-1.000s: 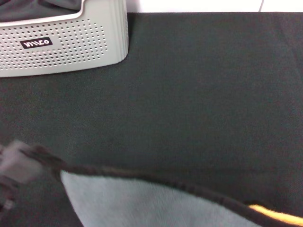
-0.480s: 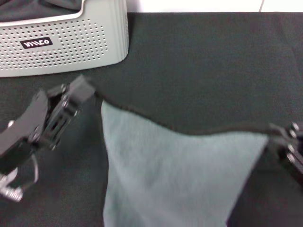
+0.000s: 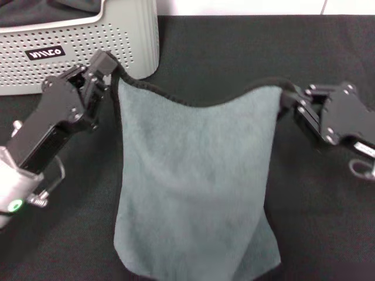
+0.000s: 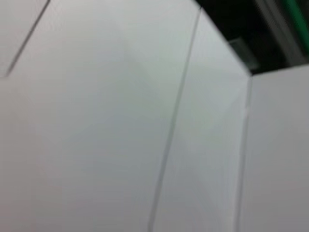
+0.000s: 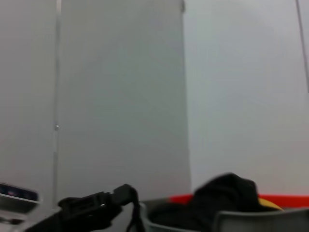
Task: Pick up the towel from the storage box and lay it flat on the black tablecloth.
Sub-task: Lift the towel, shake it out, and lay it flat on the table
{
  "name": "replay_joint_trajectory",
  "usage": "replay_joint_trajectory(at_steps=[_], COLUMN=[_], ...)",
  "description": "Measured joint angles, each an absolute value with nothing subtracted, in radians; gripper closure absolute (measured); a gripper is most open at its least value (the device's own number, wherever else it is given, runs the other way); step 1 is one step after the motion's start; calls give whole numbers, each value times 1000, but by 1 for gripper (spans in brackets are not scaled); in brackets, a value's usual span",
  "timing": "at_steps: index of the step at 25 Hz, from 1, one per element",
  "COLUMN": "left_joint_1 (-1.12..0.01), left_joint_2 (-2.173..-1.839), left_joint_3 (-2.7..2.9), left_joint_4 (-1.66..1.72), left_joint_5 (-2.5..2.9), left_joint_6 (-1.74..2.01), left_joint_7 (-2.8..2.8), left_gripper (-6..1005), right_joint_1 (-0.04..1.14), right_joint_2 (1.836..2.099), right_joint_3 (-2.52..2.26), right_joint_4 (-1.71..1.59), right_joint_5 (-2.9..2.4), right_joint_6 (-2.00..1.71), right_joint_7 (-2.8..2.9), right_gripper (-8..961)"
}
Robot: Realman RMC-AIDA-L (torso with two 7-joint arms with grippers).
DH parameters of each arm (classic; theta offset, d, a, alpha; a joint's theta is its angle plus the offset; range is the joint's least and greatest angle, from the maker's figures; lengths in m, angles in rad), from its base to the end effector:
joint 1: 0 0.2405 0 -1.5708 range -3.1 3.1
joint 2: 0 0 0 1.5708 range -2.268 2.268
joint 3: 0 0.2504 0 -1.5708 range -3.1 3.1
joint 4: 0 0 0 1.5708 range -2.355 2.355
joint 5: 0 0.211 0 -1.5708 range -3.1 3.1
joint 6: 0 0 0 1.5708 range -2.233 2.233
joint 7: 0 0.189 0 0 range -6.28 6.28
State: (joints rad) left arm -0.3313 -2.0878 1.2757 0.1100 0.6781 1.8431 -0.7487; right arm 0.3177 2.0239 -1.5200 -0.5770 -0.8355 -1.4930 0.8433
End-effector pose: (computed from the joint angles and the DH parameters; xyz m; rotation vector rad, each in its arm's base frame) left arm -0.2343 0.2761 -0.0092 -1.9492 -0.4561 -1.5165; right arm 0.1897 0.3106 -0.0368 -2.4015 0.1795 1.2477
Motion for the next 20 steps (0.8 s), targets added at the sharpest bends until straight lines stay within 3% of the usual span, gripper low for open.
replay_joint_trajectory(at_steps=[5,20], left_joint_1=[-360,-395], left_joint_2=[-2099,-2108], left_joint_3=[1263,1260], left_joint_4=[105,98], left_joint_5=[678,556], left_joint_6=[1734,1515], left_joint_7=[-677,-553], left_gripper=[977,977], right_joint_1=[438,571], right_joint_2=[2024,2030], right_joint_3=[-1591,-1722], right_joint_4=[-495,-451], right_joint_5=[-755,-699], right_joint_6=[-1329,-972], right_joint_7=[855,919], right_gripper=[927,922])
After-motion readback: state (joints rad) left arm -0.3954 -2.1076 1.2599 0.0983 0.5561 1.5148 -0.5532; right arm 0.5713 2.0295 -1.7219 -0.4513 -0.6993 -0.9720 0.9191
